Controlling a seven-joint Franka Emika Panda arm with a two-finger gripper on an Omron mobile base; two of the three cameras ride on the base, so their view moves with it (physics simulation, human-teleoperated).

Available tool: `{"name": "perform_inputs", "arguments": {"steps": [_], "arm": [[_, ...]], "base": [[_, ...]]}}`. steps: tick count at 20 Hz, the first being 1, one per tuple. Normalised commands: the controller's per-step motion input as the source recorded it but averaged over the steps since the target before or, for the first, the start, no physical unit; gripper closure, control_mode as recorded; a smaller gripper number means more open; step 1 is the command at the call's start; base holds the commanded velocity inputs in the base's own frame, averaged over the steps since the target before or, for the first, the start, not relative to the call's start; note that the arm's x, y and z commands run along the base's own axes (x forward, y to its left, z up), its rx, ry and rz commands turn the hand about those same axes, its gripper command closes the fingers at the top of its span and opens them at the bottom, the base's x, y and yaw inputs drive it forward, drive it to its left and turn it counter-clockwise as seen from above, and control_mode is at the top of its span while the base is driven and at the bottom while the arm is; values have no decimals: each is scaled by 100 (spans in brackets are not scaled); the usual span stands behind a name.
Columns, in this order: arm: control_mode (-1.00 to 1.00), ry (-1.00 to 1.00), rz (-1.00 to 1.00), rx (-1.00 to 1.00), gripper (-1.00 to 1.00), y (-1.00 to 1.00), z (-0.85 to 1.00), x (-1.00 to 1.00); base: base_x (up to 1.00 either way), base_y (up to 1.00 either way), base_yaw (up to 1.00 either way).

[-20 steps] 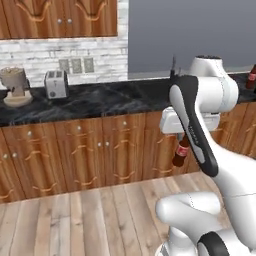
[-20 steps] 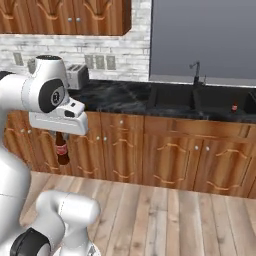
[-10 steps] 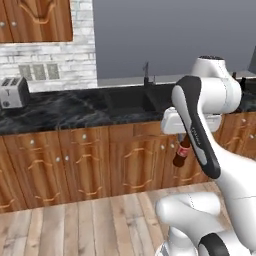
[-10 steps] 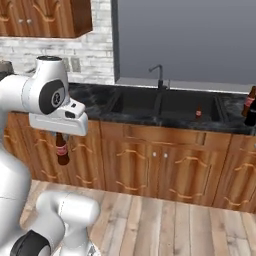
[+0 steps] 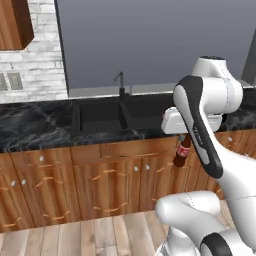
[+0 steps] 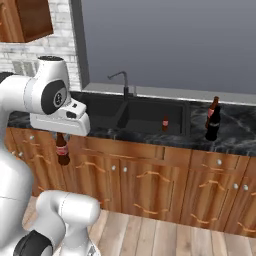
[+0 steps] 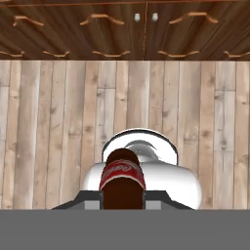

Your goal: Place the large bottle from the dining counter next to the other large bottle outside the sink, and place the small bottle from the dining counter next to the other small bottle inside the sink.

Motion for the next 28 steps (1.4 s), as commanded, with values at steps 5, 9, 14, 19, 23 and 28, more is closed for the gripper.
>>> {"name": "perform_inputs", "arguments": {"steps": [5, 9, 14, 19, 23, 28], "arm": [[100, 0, 0, 0, 100, 0, 0, 0], [100, 0, 0, 0, 100, 0, 0, 0], [100, 0, 0, 0, 100, 0, 0, 0], [100, 0, 0, 0, 100, 0, 0, 0], [100, 0, 0, 0, 100, 0, 0, 0], [100, 0, 0, 0, 100, 0, 0, 0]], "base": [[81, -40, -2], [77, -14, -9], [77, -33, -6], [48, -26, -12], [48, -25, -8], [59, -17, -9]]}}
